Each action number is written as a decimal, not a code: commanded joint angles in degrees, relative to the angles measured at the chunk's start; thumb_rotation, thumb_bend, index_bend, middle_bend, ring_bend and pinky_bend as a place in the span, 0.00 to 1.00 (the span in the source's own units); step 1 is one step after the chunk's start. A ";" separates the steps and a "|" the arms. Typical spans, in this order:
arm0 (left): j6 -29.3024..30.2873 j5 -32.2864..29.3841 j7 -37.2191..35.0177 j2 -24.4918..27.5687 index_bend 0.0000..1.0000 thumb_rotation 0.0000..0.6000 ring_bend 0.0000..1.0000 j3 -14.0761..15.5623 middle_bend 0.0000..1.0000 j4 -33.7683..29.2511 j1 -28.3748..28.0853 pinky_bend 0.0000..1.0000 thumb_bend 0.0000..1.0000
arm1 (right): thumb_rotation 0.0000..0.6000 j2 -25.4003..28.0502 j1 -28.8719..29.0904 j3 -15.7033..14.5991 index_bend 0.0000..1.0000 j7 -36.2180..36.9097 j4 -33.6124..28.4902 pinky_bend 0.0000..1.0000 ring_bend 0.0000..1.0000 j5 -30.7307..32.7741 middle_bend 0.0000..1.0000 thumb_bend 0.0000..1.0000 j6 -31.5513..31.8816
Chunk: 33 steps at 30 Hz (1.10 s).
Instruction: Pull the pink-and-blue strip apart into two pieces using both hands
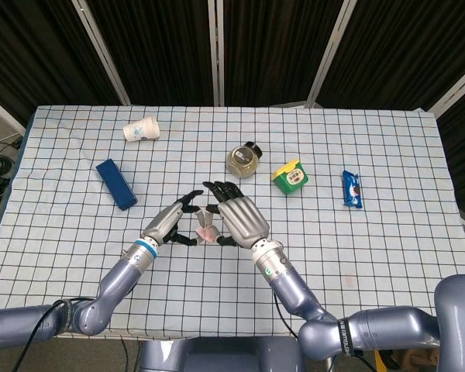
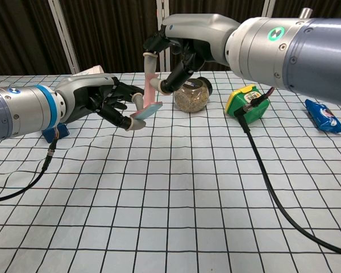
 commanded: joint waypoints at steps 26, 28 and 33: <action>2.32 -2.37 1.58 -0.57 0.81 1.00 0.00 0.83 0.00 0.98 0.87 0.00 0.47 | 1.00 3.84 -1.75 -0.33 0.73 1.69 -0.33 0.00 0.00 -1.51 0.05 0.43 0.44; 2.06 -2.30 1.20 -0.61 0.81 1.00 0.00 1.03 0.00 1.54 1.14 0.00 0.47 | 1.00 4.54 -2.10 -0.42 0.73 1.93 -0.50 0.00 0.00 -1.76 0.05 0.43 0.40; 1.33 -1.40 -0.06 -0.17 0.81 1.00 0.00 1.76 0.00 3.87 2.33 0.00 0.47 | 1.00 7.38 -3.46 -0.28 0.73 3.29 -0.90 0.00 0.00 -2.65 0.05 0.43 0.33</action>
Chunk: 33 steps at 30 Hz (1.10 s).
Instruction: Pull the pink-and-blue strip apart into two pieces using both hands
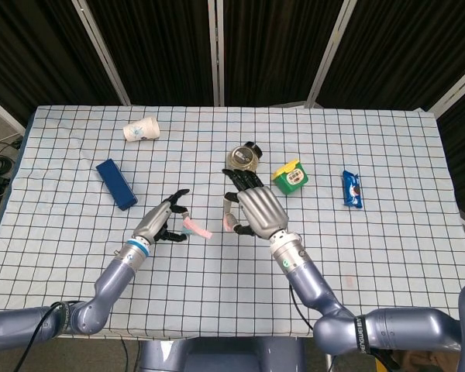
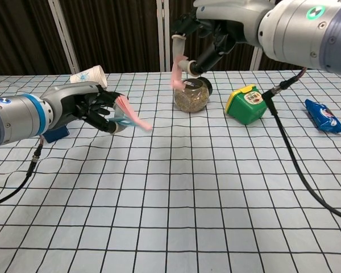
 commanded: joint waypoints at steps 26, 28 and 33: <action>3.27 17.16 1.20 9.98 0.00 1.00 0.00 5.89 0.00 7.84 6.90 0.00 0.00 | 1.00 13.35 -8.30 -9.27 0.02 5.12 6.89 0.00 0.00 -11.33 0.00 0.00 -6.69; 4.81 18.23 0.10 10.65 0.00 1.00 0.00 5.38 0.00 7.55 7.66 0.00 0.00 | 1.00 14.85 -9.09 -10.22 0.00 5.96 7.11 0.00 0.00 -13.02 0.00 0.00 -7.44; 8.50 21.24 -1.66 12.22 0.00 1.00 0.00 4.77 0.00 7.57 9.51 0.00 0.00 | 1.00 17.26 -12.27 -11.39 0.00 9.91 8.11 0.00 0.00 -20.26 0.00 0.00 -4.87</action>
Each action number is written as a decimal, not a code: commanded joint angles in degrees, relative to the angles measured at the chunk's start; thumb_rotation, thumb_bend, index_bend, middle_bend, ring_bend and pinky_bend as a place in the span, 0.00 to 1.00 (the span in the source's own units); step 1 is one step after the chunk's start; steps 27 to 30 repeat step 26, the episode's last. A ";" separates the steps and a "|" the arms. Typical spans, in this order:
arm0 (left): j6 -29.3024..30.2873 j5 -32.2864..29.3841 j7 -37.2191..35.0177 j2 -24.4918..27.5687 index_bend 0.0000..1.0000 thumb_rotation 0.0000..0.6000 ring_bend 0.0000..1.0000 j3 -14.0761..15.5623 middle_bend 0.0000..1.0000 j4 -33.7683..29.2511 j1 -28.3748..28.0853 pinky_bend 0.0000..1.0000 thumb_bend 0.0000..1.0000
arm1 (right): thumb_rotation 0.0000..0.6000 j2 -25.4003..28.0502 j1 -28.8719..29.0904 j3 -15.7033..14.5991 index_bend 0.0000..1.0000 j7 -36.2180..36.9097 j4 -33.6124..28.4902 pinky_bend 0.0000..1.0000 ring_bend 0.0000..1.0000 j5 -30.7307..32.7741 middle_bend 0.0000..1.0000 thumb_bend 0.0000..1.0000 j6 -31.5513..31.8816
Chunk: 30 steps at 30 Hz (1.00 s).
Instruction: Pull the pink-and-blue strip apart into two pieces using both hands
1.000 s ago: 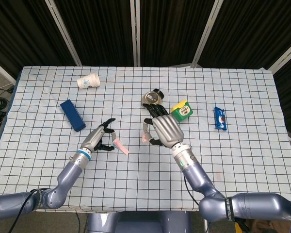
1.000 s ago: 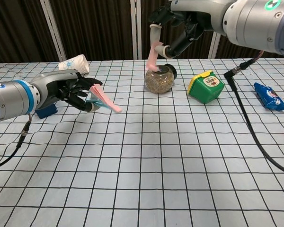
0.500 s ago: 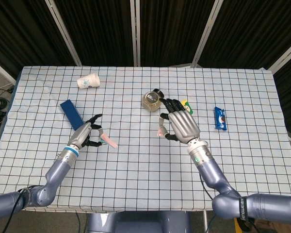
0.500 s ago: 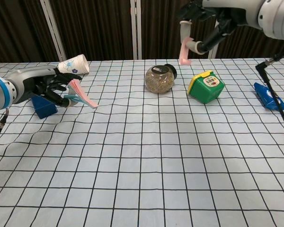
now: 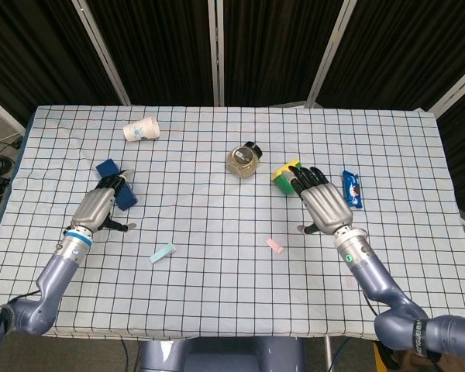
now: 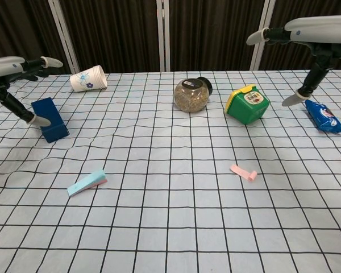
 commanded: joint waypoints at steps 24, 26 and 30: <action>30.45 15.05 -3.82 17.17 0.00 1.00 0.00 8.90 0.00 -8.48 25.43 0.00 0.00 | 1.00 7.79 -27.69 -8.74 0.00 27.14 26.26 0.00 0.00 -29.66 0.00 0.00 32.81; 31.50 16.20 -4.42 17.04 0.00 1.00 0.00 9.32 0.00 -8.12 26.53 0.00 0.00 | 1.00 7.59 -28.63 -8.64 0.00 27.21 27.99 0.00 0.00 -29.95 0.00 0.00 33.58; 31.50 16.20 -4.42 17.04 0.00 1.00 0.00 9.32 0.00 -8.12 26.53 0.00 0.00 | 1.00 7.59 -28.63 -8.64 0.00 27.21 27.99 0.00 0.00 -29.95 0.00 0.00 33.58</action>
